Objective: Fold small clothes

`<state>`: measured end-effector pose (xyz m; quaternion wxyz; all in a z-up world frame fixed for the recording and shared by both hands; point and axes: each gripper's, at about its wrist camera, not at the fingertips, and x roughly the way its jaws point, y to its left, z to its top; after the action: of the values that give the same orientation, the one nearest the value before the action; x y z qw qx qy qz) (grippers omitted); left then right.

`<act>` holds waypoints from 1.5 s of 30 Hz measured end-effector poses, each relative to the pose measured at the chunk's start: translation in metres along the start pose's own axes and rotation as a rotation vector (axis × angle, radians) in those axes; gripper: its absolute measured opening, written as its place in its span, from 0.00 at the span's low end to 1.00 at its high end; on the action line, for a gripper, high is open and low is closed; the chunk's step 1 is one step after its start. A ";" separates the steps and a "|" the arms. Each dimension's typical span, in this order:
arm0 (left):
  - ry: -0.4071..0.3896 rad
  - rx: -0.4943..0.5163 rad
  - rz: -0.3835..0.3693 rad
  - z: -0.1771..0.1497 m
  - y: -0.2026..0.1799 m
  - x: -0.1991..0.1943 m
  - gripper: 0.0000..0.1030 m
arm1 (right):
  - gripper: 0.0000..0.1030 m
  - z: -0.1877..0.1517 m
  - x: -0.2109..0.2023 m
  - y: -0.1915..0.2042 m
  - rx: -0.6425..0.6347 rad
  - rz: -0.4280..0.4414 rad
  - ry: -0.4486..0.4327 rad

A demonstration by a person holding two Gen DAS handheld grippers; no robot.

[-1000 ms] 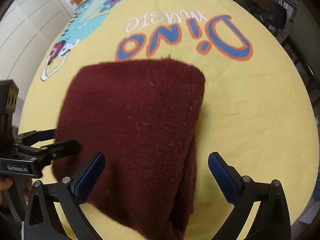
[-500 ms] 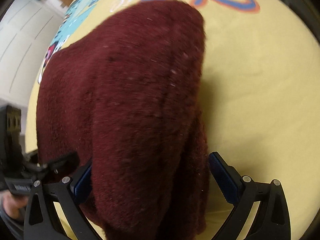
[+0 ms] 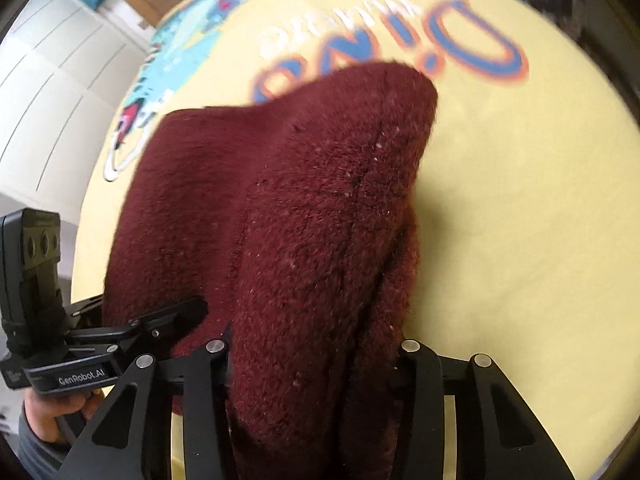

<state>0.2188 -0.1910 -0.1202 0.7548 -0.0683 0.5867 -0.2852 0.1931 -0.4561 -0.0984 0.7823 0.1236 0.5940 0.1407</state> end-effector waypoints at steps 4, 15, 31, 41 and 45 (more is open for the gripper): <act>-0.069 0.011 0.011 -0.010 0.021 -0.045 0.49 | 0.44 0.008 -0.017 0.041 -0.058 0.034 -0.041; -0.102 -0.065 0.106 -0.087 0.099 -0.073 0.49 | 0.44 -0.005 0.053 0.121 -0.114 0.091 0.039; -0.142 -0.109 0.265 -0.130 0.129 -0.103 0.99 | 0.80 -0.028 0.046 0.113 -0.129 -0.075 -0.029; -0.121 -0.074 0.374 -0.132 0.103 -0.068 0.99 | 0.89 -0.053 0.051 0.122 -0.190 -0.142 -0.095; -0.127 -0.066 0.408 -0.138 0.117 -0.045 1.00 | 0.91 -0.057 0.064 0.105 -0.181 -0.185 -0.100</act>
<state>0.1250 -0.0388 -0.1747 0.8298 0.0092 0.5485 -0.1024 0.1470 -0.3335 -0.1329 0.8286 0.0038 0.5479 0.1147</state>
